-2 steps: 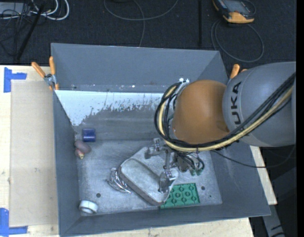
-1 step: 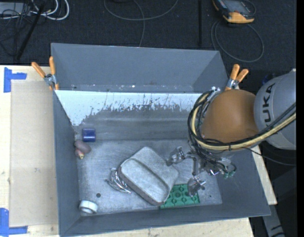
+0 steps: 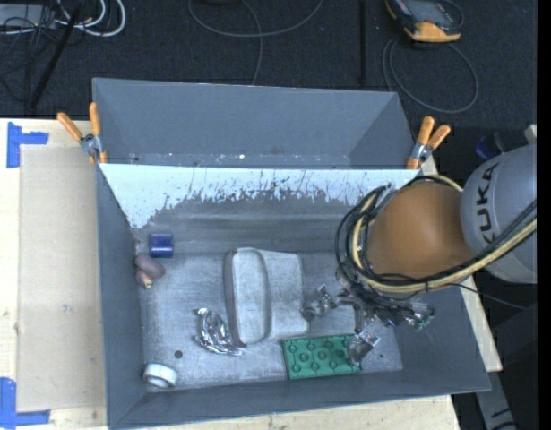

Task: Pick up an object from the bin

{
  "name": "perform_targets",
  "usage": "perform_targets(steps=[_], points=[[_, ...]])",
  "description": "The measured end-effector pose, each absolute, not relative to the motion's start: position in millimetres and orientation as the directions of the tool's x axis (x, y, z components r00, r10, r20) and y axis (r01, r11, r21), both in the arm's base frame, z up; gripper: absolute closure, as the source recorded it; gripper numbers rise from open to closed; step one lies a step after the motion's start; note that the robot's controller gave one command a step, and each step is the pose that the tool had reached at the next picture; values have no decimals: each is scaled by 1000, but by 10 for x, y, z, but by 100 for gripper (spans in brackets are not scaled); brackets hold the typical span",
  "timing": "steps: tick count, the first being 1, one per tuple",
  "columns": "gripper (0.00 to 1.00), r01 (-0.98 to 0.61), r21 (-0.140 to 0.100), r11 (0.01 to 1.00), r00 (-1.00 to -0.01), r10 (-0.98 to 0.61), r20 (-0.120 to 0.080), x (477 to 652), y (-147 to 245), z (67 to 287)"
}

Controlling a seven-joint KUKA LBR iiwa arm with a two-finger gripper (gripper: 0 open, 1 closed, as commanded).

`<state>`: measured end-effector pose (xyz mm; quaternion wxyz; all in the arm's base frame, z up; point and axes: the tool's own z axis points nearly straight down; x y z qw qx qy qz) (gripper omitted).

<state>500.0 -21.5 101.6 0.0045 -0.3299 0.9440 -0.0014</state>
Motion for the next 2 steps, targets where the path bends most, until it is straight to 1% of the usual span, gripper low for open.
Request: perform_targets(steps=[1,2], points=[[0,-735,-4,678,-678,-735,-6,4940,-140,949],[0,-836,2,548,-548,-836,1,4894,-150,875]])
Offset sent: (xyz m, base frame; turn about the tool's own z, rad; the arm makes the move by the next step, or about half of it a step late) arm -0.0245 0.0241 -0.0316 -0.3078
